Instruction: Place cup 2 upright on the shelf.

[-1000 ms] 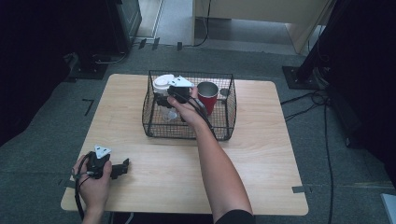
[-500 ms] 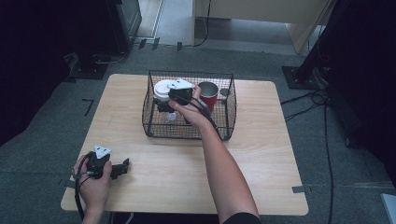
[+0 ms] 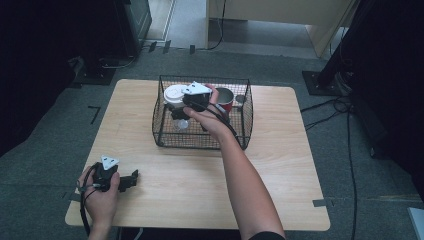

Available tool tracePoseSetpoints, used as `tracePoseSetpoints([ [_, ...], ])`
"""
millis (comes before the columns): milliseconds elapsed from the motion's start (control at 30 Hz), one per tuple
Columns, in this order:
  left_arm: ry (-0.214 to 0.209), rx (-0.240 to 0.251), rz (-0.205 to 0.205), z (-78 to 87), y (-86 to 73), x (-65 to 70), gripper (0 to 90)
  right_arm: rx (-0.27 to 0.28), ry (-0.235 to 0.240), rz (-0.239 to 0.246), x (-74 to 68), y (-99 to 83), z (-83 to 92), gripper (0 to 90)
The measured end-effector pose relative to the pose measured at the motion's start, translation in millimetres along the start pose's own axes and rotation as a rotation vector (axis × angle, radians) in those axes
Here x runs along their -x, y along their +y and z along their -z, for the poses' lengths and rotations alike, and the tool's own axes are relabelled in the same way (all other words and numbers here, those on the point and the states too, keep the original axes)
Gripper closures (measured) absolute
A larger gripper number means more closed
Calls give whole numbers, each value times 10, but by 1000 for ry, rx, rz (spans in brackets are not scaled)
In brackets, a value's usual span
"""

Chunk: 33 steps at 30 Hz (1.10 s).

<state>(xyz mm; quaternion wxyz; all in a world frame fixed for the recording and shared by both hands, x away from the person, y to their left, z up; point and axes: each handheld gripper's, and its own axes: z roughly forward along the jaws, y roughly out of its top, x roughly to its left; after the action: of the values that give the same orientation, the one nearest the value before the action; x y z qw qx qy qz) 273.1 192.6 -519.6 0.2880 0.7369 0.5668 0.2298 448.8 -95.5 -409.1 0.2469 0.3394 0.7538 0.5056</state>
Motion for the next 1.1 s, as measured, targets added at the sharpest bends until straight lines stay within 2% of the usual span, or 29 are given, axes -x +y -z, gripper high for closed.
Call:
tracePoseSetpoints([
  [400, 0, 0, 0, 0, 0, 0, 0, 24, 13, 49, -34, 34, 275, 0],
  [600, 0, 0, 0, 0, 0, 0, 0, 27, 9, 63, -33, 23, 419, 0],
  [667, 0, 0, 0, 0, 0, 0, 0, 28, -10, 80, -43, 8, 512, 0],
  [900, 0, 2, 3, -1, -1, 2, 0, 43, -27, 52, -48, -87, 732, 0],
  [1100, 1, 3, 3, -2, 0, 2, 0, 47, -44, 51, -32, -139, 925, 0],
])
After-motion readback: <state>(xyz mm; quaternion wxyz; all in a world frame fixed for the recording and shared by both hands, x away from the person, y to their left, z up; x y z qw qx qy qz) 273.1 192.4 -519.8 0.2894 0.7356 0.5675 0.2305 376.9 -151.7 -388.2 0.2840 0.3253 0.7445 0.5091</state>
